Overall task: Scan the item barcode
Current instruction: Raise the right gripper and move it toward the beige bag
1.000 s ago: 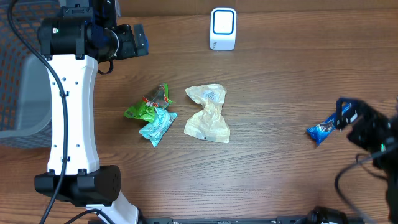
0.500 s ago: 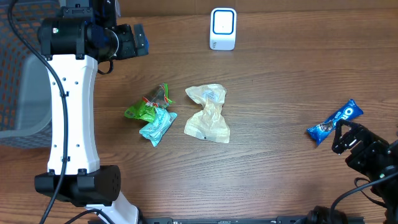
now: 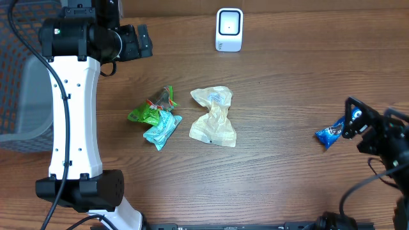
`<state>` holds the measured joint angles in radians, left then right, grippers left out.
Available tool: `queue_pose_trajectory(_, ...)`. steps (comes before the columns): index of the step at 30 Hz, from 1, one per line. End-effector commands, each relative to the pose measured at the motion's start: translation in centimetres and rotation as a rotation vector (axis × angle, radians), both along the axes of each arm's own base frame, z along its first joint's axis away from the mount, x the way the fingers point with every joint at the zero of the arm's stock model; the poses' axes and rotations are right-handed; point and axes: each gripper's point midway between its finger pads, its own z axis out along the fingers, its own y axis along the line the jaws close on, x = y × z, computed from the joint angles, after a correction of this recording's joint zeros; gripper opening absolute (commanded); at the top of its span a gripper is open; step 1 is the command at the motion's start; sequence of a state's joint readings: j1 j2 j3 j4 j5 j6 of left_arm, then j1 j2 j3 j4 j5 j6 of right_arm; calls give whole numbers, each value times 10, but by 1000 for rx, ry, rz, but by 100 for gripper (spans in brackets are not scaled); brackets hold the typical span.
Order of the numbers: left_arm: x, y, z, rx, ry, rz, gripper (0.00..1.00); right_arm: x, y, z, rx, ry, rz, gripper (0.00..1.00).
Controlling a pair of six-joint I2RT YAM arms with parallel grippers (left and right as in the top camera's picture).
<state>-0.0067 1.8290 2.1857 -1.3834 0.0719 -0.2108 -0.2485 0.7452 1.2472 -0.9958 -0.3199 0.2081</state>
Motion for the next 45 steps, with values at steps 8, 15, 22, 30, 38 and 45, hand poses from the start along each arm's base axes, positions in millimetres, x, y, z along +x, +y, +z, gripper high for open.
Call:
queue_pose_trajectory(8, -2, -1, 8, -13, -21, 8, 100, 60, 15, -71, 59, 133, 200, 100)
queue_pose_trajectory(15, -2, -1, 8, -13, -21, 8, 100, 74, 49, -63, -48, -12, 544, 100)
queue_pose_trajectory(22, -2, -1, 8, -13, -21, 8, 100, 68, 50, -54, -49, -34, 535, 100)
queue_pose_trajectory(30, -2, -1, 8, -13, -21, 8, 100, 65, 51, -50, -48, -45, 529, 100)
queue_pose_trajectory(38, -2, -1, 8, -13, -21, 8, 100, 63, 46, -46, -118, -54, 470, 100)
queue_pose_trajectory(45, -2, -1, 8, -13, -21, 8, 100, 54, 51, -27, -141, -64, 245, 100)
